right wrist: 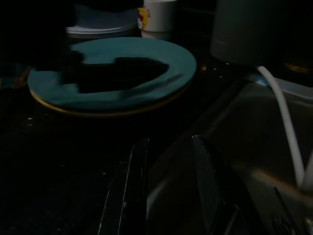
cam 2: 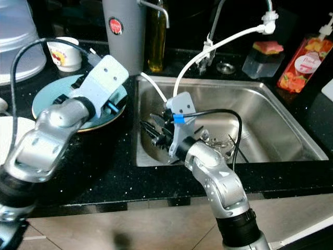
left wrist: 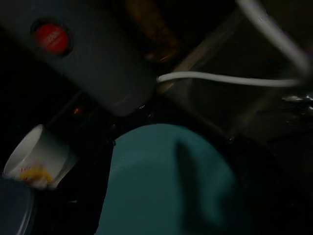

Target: Kitchen organization

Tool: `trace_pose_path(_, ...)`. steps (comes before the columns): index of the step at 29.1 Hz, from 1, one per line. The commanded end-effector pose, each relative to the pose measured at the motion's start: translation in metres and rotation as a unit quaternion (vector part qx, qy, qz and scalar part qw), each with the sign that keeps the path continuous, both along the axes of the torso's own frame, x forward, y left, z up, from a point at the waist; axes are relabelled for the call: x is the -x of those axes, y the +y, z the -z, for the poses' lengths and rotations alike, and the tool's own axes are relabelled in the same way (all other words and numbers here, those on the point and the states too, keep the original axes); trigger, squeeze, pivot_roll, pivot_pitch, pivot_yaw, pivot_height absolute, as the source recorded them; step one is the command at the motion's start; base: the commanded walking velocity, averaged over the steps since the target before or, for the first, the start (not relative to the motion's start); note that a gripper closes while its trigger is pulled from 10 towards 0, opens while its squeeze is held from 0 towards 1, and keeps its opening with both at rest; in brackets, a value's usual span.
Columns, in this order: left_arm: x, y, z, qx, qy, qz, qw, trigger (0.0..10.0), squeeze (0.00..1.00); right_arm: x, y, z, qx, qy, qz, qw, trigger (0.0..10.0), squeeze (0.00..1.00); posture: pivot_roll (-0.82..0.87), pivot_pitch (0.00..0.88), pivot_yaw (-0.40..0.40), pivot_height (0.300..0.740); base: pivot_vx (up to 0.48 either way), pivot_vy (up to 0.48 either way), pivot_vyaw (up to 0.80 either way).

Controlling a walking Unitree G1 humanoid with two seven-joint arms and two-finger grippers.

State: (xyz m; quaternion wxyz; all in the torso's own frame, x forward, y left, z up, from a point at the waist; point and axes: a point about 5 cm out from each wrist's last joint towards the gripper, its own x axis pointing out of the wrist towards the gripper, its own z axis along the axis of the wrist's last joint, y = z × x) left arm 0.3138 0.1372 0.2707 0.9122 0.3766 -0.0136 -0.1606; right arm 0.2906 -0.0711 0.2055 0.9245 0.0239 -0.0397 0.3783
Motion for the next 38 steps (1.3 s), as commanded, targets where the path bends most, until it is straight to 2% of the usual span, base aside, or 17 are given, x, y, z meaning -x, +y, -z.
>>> trace_pose_path(1,0.009,-0.004,0.001,-0.040,0.004,0.042,0.998,10.0,0.00,-0.002,-0.005,0.002,0.004,0.006,0.009,1.000,10.0,0.00,0.34,0.000,-0.102,0.740,0.000,0.000,0.00)
trace_pose_path(3,0.018,-0.007,0.007,-0.066,0.028,0.074,0.995,10.0,0.00,-0.005,-0.007,0.003,0.004,0.009,0.021,1.000,10.0,0.00,0.34,0.000,-0.107,0.740,0.000,0.000,0.00)
trace_pose_path(7,0.021,-0.007,0.012,-0.078,0.042,0.079,0.993,10.0,0.00,-0.007,-0.008,0.003,0.003,0.010,0.032,0.999,10.0,0.00,0.34,0.000,-0.107,0.740,0.000,0.000,0.00)
trace_pose_path(10,0.022,-0.005,0.023,-0.101,0.064,0.068,0.991,10.0,0.00,-0.013,-0.015,0.005,0.006,0.013,0.070,0.997,10.0,0.00,0.34,0.000,-0.107,0.740,0.000,0.000,0.00)
trace_pose_path(15,0.021,-0.005,0.028,-0.109,0.073,0.060,0.990,10.0,0.00,-0.017,-0.019,0.007,0.006,0.016,0.091,0.996,10.0,0.00,0.33,0.000,-0.108,0.740,0.000,0.000,0.00)
trace_pose_path(18,0.021,-0.009,0.047,-0.116,0.103,0.029,0.987,10.0,0.00,-0.022,-0.026,0.008,0.002,0.021,0.129,0.991,10.0,0.00,0.33,0.000,-0.106,0.740,0.000,0.000,0.00)
trace_pose_path(24,0.020,-0.004,0.065,-0.135,0.123,0.001,0.983,10.0,0.00,-0.023,-0.026,0.009,-0.001,0.024,0.134,0.991,10.0,0.00,0.33,0.000,-0.108,0.740,0.000,0.000,0.00)
trace_pose_path(25,0.018,-0.001,0.067,-0.138,0.122,-0.011,0.983,8.7,0.00,-0.023,-0.026,0.009,-0.002,0.024,0.134,0.991,10.0,0.00,0.33,0.000,-0.108,0.740,0.000,0.000,0.00)
trace_pose_path(26,0.018,-0.001,0.067,-0.138,0.122,-0.011,0.983,8.7,0.00,-0.023,-0.026,0.009,-0.002,0.024,0.134,0.991,10.0,0.00,0.33,0.000,-0.108,0.740,0.000,0.000,0.00)
trace_pose_path(27,0.016,0.001,0.066,-0.143,0.116,-0.023,0.983,5.7,0.00,-0.024,-0.026,0.009,-0.003,0.023,0.135,0.991,10.0,0.00,0.33,0.000,-0.108,0.740,0.000,0.000,0.00)
trace_pose_path(28,0.014,0.003,0.065,-0.147,0.110,-0.034,0.982,3.7,0.00,-0.024,-0.026,0.009,-0.003,0.023,0.136,0.990,10.0,0.00,0.33,0.000,-0.108,0.740,0.000,0.000,0.00)
trace_pose_path(29,0.012,0.005,0.064,-0.150,0.103,-0.044,0.982,2.4,0.00,-0.024,-0.026,0.009,-0.004,0.023,0.136,0.990,10.0,0.00,0.33,0.000,-0.108,0.740,0.000,0.000,0.00)
trace_pose_path(30,0.010,0.006,0.062,-0.151,0.099,-0.053,0.982,0.0,0.00,-0.025,-0.026,0.009,-0.004,0.023,0.137,0.990,10.0,0.00,0.33,0.000,-0.108,0.740,0.000,0.000,0.00)
trace_pose_path(38,0.005,0.008,0.057,-0.134,0.081,-0.082,0.984,0.0,0.00,-0.025,-0.025,0.008,-0.007,0.022,0.137,0.990,10.0,0.00,0.33,0.000,-0.110,0.740,0.000,0.000,0.00)
